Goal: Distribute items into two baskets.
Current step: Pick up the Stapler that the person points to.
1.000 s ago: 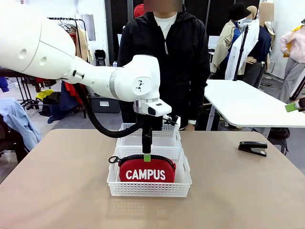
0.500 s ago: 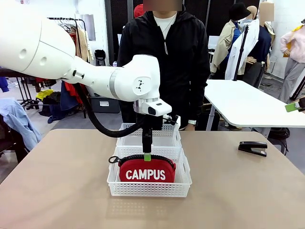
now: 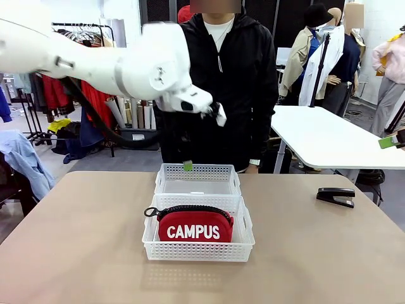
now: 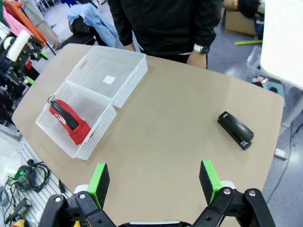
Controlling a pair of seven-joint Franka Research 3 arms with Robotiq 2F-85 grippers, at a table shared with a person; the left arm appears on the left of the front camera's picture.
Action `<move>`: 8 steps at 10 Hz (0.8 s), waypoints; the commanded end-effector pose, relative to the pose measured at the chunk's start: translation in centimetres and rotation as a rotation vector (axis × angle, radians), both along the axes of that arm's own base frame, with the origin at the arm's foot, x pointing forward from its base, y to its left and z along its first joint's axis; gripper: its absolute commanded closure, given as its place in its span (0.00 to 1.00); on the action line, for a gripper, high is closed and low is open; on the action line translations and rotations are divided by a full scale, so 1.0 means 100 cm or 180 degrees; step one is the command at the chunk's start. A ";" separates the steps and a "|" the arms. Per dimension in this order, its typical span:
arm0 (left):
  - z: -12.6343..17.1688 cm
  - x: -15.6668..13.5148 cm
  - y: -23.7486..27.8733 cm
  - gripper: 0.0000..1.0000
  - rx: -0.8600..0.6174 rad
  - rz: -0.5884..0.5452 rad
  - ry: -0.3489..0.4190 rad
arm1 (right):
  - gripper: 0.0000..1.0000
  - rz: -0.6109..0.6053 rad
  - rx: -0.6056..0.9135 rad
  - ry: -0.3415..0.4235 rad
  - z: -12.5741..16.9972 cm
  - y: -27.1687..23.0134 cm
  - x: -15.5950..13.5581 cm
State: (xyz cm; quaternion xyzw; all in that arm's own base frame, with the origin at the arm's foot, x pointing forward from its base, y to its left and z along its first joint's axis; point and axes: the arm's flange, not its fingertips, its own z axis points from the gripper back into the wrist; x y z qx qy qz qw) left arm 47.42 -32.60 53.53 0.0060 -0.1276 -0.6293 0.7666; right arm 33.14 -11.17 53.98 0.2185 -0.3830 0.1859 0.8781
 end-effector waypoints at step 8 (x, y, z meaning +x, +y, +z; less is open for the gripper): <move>0.050 -0.076 0.242 0.00 -0.1174 0.1024 -0.0375 | 0.00 0.0025 0.0041 -0.0027 0.001 0.000 0.001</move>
